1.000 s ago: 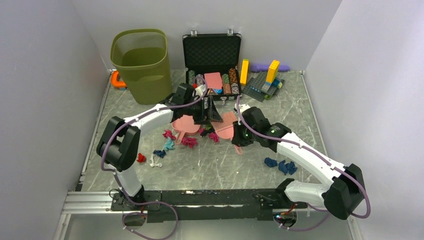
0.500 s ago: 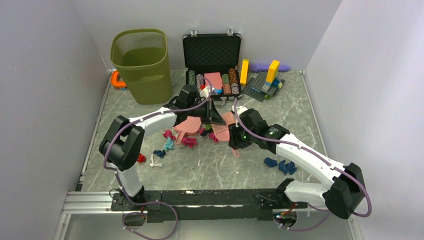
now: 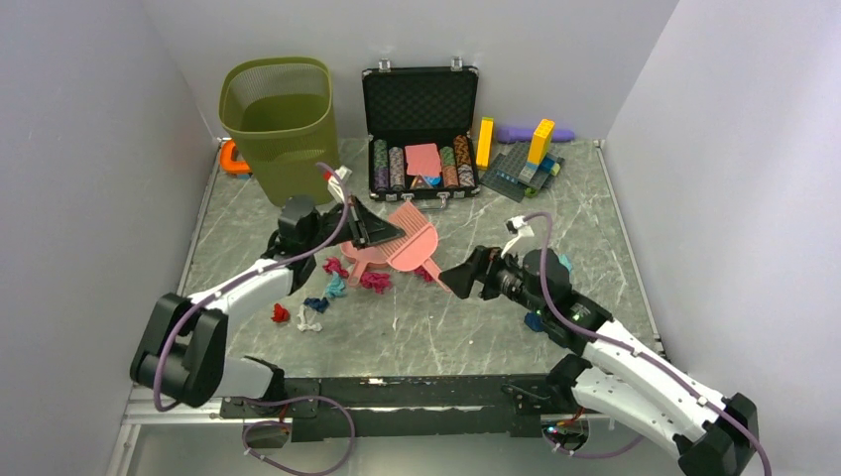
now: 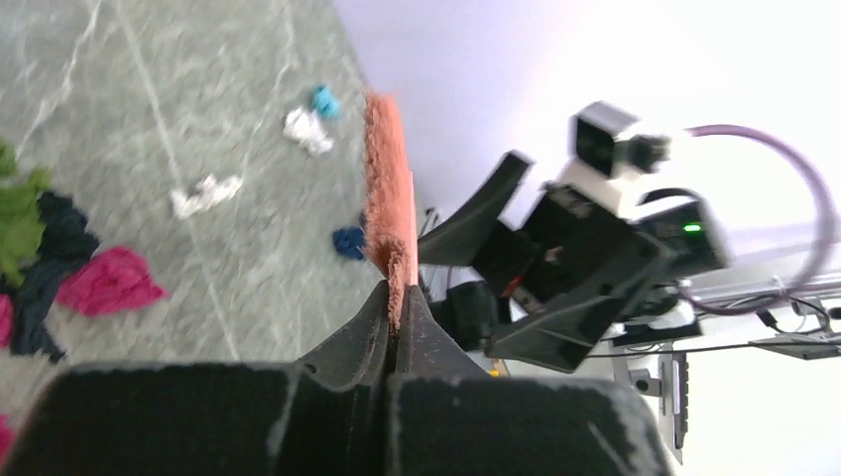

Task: Sweep away the paper scraps from the table

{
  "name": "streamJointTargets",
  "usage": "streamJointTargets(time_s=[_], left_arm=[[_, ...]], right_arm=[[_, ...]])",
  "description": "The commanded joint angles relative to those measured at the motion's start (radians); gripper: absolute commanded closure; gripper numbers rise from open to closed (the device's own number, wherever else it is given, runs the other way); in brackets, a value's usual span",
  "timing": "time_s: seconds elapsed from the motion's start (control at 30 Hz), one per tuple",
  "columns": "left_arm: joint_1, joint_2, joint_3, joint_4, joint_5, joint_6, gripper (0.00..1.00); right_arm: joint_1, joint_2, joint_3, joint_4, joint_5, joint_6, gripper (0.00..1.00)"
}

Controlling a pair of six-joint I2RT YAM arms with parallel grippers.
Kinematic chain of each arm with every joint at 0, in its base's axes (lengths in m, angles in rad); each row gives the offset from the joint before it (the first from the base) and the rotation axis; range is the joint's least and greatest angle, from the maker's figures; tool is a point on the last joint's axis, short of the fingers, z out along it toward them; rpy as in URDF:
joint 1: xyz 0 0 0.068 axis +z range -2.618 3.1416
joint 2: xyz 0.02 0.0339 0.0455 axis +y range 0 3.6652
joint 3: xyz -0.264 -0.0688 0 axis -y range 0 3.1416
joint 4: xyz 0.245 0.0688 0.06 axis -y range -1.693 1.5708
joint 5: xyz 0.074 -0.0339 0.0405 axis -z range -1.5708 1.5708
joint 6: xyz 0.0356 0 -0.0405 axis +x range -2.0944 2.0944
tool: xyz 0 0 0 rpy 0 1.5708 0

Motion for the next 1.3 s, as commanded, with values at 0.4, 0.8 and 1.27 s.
streamJointTargets(time_s=[0.4, 0.8, 1.27], left_arm=[[0.003, -0.183, -0.123, 0.483, -0.14, -0.257, 1.0], [0.0, -0.21, -0.133, 0.455, -0.171, -0.242, 1.0], [0.0, -0.179, -0.127, 0.459, -0.164, -0.231, 1.0]], right_arm=[[-0.001, 0.14, -0.301, 1.203, -0.117, 0.534, 0.18], [0.0, 0.207, -0.304, 1.326, -0.135, 0.549, 0.56], [0.004, 0.246, -0.306, 1.328, -0.155, 0.585, 0.8]])
